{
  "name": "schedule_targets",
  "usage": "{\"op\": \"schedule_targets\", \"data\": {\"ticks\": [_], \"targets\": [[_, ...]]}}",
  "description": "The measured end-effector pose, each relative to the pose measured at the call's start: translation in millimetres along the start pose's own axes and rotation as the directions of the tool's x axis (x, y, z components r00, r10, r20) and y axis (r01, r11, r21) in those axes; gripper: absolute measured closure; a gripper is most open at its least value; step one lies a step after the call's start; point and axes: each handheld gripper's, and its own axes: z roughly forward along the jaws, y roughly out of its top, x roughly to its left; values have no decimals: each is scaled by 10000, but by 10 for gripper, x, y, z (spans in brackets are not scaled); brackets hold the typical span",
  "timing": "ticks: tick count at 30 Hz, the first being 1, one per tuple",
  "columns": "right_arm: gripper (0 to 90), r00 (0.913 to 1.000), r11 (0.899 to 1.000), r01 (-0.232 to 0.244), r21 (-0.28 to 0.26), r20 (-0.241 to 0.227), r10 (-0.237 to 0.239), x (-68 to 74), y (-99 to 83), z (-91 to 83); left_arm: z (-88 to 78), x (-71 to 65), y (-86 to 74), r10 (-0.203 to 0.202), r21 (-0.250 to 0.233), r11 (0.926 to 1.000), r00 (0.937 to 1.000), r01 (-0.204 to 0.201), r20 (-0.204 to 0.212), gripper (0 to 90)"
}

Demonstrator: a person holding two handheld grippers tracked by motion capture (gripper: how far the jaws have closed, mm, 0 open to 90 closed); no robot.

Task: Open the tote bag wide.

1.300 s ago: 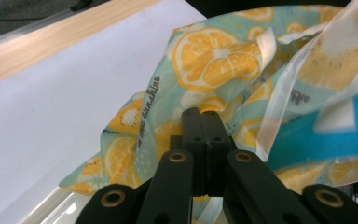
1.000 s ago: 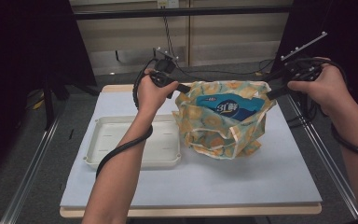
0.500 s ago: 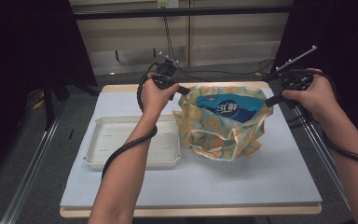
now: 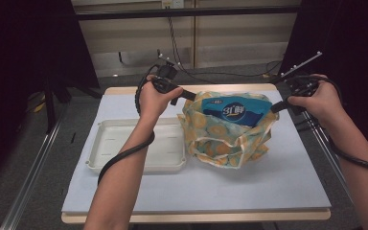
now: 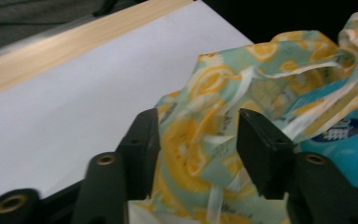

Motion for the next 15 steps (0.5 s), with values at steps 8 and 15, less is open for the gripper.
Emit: {"op": "schedule_targets", "data": {"ticks": [8,15], "targets": [[897,10000,10000,-20,53,-14,20,-10,-45,19,-71,-94,-101,845,421,9956,9963,-838,-170,247],[897,9999,10000,46,-39,-128,-46,17,-43,67,149,-51,-151,789,77,9968,9965,-792,285,417]]}}
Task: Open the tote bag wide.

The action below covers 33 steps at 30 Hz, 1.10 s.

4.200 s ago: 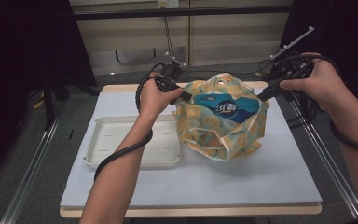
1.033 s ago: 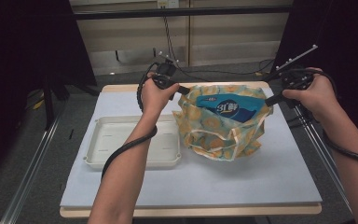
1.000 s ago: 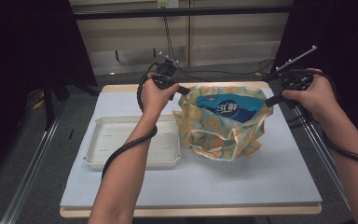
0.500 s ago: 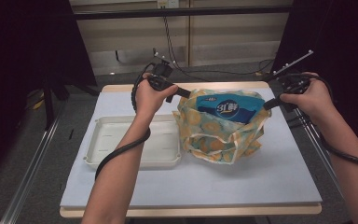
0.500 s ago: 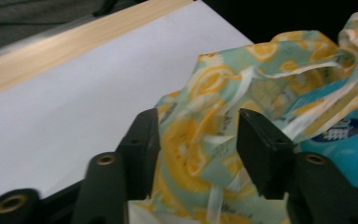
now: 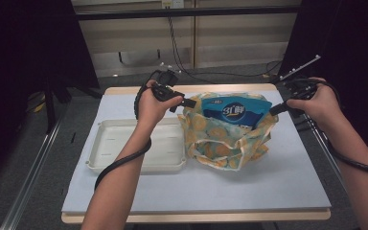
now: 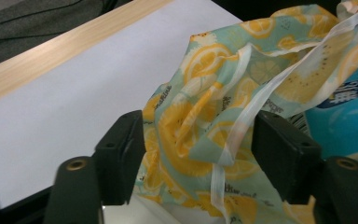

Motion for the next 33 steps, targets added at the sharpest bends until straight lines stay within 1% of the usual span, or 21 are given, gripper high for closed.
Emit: {"op": "schedule_targets", "data": {"ticks": [1,2,3,4,5,7,9,10,11,14,15,16,21,22,23,26,28,29,30,31,33], "targets": [[897,10000,10000,-24,34,-1,24,7,2,4,22,18,-4,112,-63,9999,9997,-111,198,513],[897,10000,10000,-18,-4,32,18,10,3,9,28,24,-2,60,50,10000,10000,-60,66,554],[897,10000,10000,-9,-35,55,9,8,3,12,42,43,-5,197,102,9997,9995,-200,251,645],[897,10000,10000,3,-20,17,-3,3,2,18,57,44,-3,45,9,10000,9995,-46,320,736],[897,10000,10000,24,1,0,-24,0,0,27,77,43,0,-127,-140,9998,9991,132,401,773],[897,10000,10000,19,0,44,-19,-5,-9,51,75,67,25,154,336,9993,9995,-163,269,855],[897,10000,10000,47,-25,18,-47,-15,-19,77,100,71,32,-165,262,9995,9995,159,250,896],[897,10000,10000,13,-15,38,-13,-19,-25,89,100,95,36,-69,294,9995,9997,63,225,900],[897,10000,10000,6,47,60,-6,-21,-31,96,113,99,37,-284,253,9993,9995,280,145,900],[897,10000,10000,39,60,43,-39,-36,-47,131,134,155,38,-264,354,9990,9997,264,-3,900],[897,10000,10000,0,66,75,-1,-39,-51,133,149,167,37,-433,263,9987,9990,434,-57,900],[897,10000,9999,-25,108,92,24,-42,-55,137,153,194,38,-355,392,9986,9994,357,-57,900],[897,9999,9999,-83,127,152,81,-61,-81,185,217,292,33,-540,341,9979,9978,553,-371,900],[897,9998,9999,-89,126,160,87,-68,-87,196,244,297,29,-836,214,9962,9956,846,-431,900],[897,9999,10000,-44,63,150,43,-76,-93,208,248,327,27,-678,367,9969,9966,695,-470,900],[897,9997,9999,-24,145,230,21,-96,-112,232,275,374,19,-584,594,9963,9968,616,-540,900],[897,9998,9999,-21,120,218,18,-115,-128,253,307,381,4,-947,385,9945,9938,971,-589,900],[897,9998,9999,-42,159,217,38,-127,-136,261,302,410,-1,-787,562,9950,9952,820,-586,900],[897,9997,9998,-98,147,204,95,-137,-144,268,316,417,-10,-942,513,9939,9938,973,-592,900],[898,9997,9998,-149,160,212,146,-149,-153,272,316,441,-18,-852,590,9943,9945,887,-608,900],[897,9997,9998,-149,135,203,146,-167,-170,285,328,465,-32,-967,601,9931,9931,1008,-666,900]]}}
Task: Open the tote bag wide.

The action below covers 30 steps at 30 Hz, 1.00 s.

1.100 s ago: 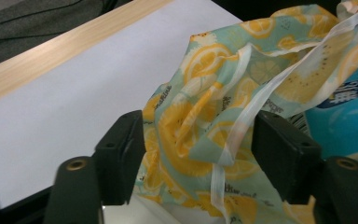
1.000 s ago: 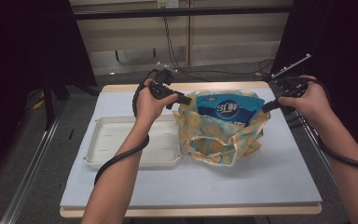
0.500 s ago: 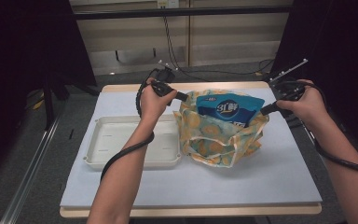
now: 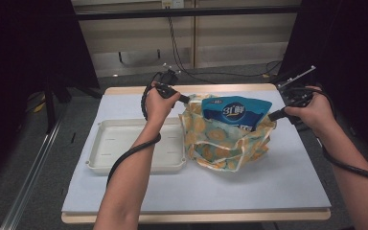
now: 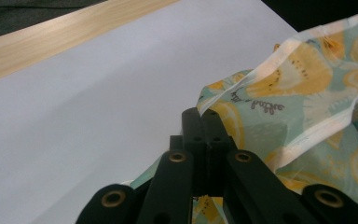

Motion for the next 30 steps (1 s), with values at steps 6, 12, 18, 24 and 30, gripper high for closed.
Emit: {"op": "schedule_targets", "data": {"ticks": [6,12,18,24,30], "targets": [[898,9999,10000,-66,-36,-84,65,-46,-57,49,48,41,-23,-121,22,9999,9999,121,-9,900],[899,9998,9998,-188,-5,-39,188,-89,-105,86,83,46,-17,-238,5,9997,9997,238,-8,900],[899,9997,9996,-262,110,-1,262,-106,-144,142,108,39,-3,-178,-62,9998,9998,178,-3,900],[898,9998,9996,-151,227,-156,154,-90,-177,168,7,3,-18,-610,-600,9963,9981,611,37,625],[899,9997,9994,-228,254,-71,230,-89,-210,136,-156,-58,-57,-349,-1010,9942,9992,365,176,396]]}}
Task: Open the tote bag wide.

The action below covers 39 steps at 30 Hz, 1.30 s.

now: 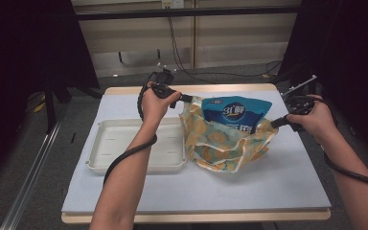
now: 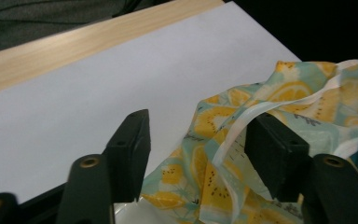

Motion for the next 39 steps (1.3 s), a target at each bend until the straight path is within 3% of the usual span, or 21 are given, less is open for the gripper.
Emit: {"op": "schedule_targets", "data": {"ticks": [4,8,10,16,18,19,20,21,23,25,26,27,30,34,35,39], "targets": [[898,10000,10000,30,29,-53,-30,21,-7,-4,-78,-13,-46,70,-19,10000,10000,-70,-18,306],[898,9999,9999,100,78,-73,-100,35,0,7,-125,-1,-107,79,0,10000,9999,-79,81,278],[898,9999,9999,147,71,-84,-146,42,5,13,-130,-2,-148,-15,-34,10000,9993,17,382,275],[899,9998,9998,156,77,-149,-155,65,13,18,-49,-13,-240,397,303,9987,9981,-411,469,224],[898,9999,9999,115,105,-71,-115,71,14,13,5,-11,-262,426,479,9978,9960,-465,782,256],[898,9999,9999,92,77,-79,-91,72,12,11,36,-24,-270,451,475,9977,9964,-485,718,256],[898,9999,9999,141,87,-93,-140,69,12,13,50,-21,-270,737,691,9945,9948,-785,700,280],[898,9999,9999,137,49,-65,-137,69,11,16,76,-21,-277,761,676,9943,9932,-822,882,346],[899,9998,9998,164,76,-152,-163,69,10,27,126,-34,-279,728,611,9949,9916,-797,1071,392],[898,9998,9999,136,69,-145,-135,70,10,33,166,-50,-275,723,768,9936,9893,-825,1269,600],[898,9998,9998,162,72,-136,-161,71,10,38,185,-53,-273,765,804,9929,9873,-882,1389,637],[898,9998,9998,159,75,-146,-158,72,10,39,190,-48,-262,968,992,9887,9844,-1120,1472,755],[898,9997,9999,151,48,-197,-150,68,5,42,211,-53,-227,740,939,9916,9850,-894,1562,900],[898,9998,9998,124,130,-158,-122,43,-17,40,190,-44,-135,699,690,9945,9907,-783,1169,900],[898,9996,9998,197,73,-228,-195,35,-23,41,190,-50,-116,492,597,9966,9928,-560,1089,900],[871,9994,9999,158,32,-317,-157,43,-41,16,203,-86,-64,542,523,9968,9916,-606,1172,900]]}}
